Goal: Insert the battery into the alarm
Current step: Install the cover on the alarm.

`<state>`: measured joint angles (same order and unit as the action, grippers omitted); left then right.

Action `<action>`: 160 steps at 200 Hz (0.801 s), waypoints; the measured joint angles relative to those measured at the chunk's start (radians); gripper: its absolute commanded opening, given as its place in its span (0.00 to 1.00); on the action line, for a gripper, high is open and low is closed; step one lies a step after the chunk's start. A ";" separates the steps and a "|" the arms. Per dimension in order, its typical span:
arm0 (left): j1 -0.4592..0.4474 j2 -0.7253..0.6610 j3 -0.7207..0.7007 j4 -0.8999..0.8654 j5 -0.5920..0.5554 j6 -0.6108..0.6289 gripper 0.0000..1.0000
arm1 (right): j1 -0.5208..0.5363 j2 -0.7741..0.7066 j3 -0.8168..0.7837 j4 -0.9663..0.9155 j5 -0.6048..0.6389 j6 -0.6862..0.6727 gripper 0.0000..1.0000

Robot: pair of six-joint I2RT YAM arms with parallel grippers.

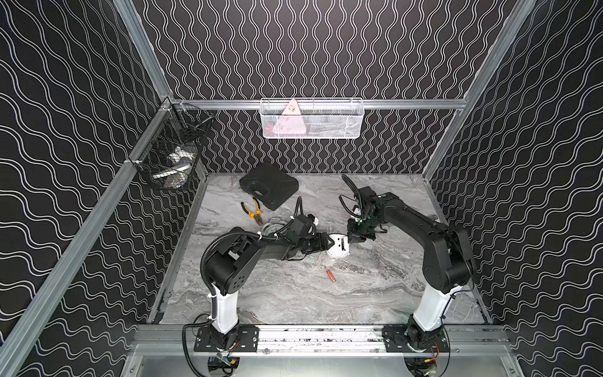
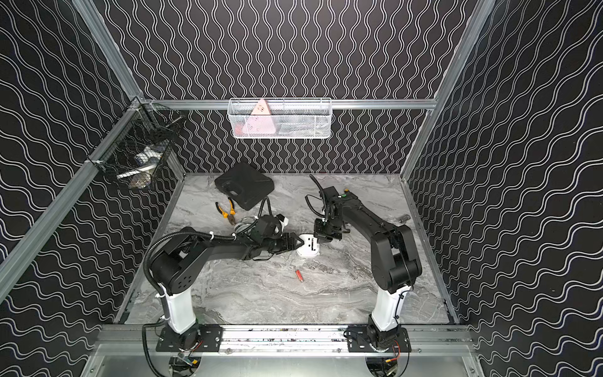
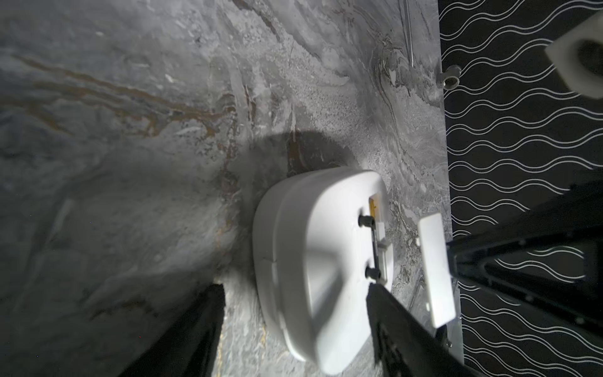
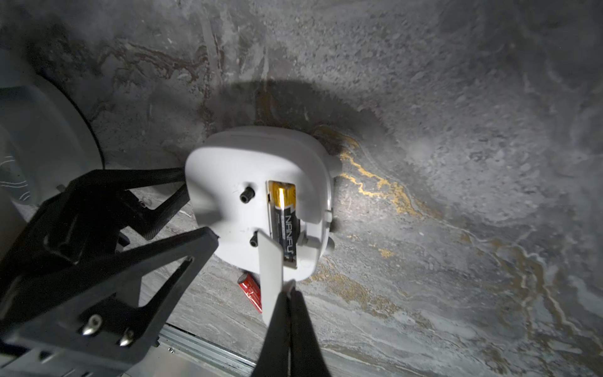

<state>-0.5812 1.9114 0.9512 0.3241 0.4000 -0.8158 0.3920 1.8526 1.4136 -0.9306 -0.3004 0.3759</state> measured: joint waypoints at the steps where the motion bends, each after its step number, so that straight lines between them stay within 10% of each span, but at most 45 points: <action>1: 0.000 0.000 0.001 0.000 0.000 0.000 0.71 | 0.000 0.001 0.000 0.000 0.000 0.000 0.00; 160: 0.012 0.061 0.074 -0.048 0.080 -0.072 0.46 | 0.005 0.072 0.011 0.047 0.029 -0.021 0.00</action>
<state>-0.5690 1.9724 1.0248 0.2756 0.4797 -0.8883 0.3973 1.9244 1.4242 -0.8837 -0.2710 0.3546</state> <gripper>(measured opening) 0.475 0.050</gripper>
